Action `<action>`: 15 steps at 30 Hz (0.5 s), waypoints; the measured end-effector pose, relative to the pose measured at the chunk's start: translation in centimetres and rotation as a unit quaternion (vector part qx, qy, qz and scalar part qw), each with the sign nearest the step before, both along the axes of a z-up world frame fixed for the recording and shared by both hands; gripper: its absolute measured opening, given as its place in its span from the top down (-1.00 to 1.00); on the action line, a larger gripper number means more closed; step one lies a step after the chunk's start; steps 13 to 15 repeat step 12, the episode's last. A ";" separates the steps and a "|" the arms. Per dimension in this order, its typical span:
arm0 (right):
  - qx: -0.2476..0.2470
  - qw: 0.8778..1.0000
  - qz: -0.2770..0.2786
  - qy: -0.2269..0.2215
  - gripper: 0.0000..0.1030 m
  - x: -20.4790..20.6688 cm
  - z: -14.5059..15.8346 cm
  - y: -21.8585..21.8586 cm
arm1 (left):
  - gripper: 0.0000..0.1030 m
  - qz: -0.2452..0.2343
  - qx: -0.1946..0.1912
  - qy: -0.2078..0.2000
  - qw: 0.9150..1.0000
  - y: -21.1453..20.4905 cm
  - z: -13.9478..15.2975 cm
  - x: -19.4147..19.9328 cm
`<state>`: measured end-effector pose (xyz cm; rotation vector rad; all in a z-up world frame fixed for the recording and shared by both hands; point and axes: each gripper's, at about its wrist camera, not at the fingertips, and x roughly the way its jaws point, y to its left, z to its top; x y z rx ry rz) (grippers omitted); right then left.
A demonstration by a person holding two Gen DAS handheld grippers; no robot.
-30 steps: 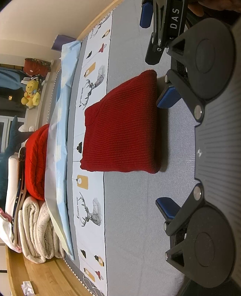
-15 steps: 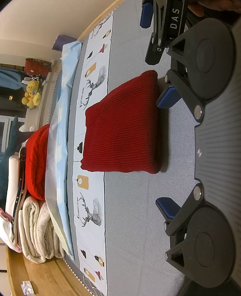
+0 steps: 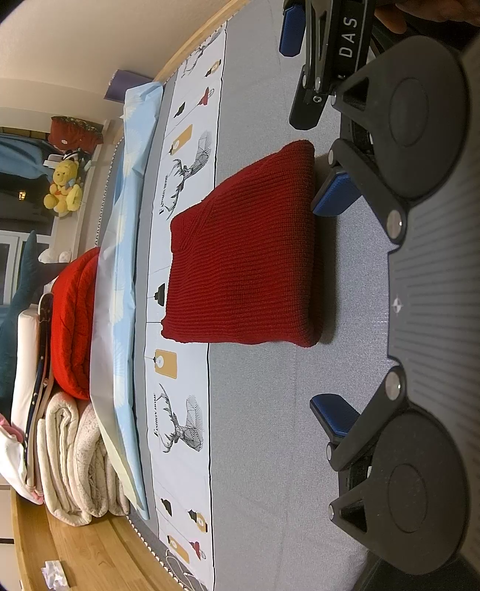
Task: Fold small clothes
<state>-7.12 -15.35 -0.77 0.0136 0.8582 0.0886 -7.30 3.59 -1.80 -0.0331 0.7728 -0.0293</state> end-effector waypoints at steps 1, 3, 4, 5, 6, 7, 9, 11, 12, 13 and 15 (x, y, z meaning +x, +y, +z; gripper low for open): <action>0.000 1.000 0.000 0.000 -0.91 0.0 0.0 0.0 | -0.99 0.000 0.000 0.000 1.000 0.0 0.0 0.0; 0.000 1.000 0.000 0.000 -0.91 0.0 0.0 0.0 | -0.99 0.000 0.000 0.000 1.000 0.0 0.0 0.0; 0.000 1.000 0.000 0.000 -0.91 0.0 0.0 0.0 | -0.99 0.000 0.000 0.000 1.000 0.0 0.0 0.0; 0.000 1.000 0.000 0.000 -0.91 0.0 0.0 0.0 | -0.99 0.000 0.000 0.000 1.000 0.0 0.0 0.0; 0.000 1.000 0.000 0.000 -0.91 0.0 0.0 0.0 | -0.99 0.000 0.000 0.000 1.000 0.0 0.0 0.0; 0.000 1.000 0.000 0.000 -0.91 0.0 0.0 0.0 | -0.99 0.000 0.000 -0.001 1.000 0.0 0.0 0.0; 0.000 1.000 0.000 0.000 -0.91 0.0 -0.1 0.0 | -0.99 -0.002 -0.002 -0.003 1.000 -0.1 0.2 0.0; -0.003 1.000 -0.002 0.001 -0.91 0.1 0.0 0.1 | -0.99 -0.003 -0.002 -0.006 1.000 -0.3 0.4 0.1; -0.003 1.000 -0.003 0.001 -0.91 0.2 0.1 0.1 | -0.99 -0.003 -0.002 -0.006 1.000 -0.4 0.4 0.1; -0.003 1.000 -0.003 0.001 -0.91 0.2 0.1 0.1 | -0.99 -0.003 -0.002 -0.006 1.000 -0.4 0.4 0.1; -0.003 1.000 -0.003 0.001 -0.91 0.2 0.1 0.1 | -0.99 -0.003 -0.002 -0.006 1.000 -0.4 0.4 0.1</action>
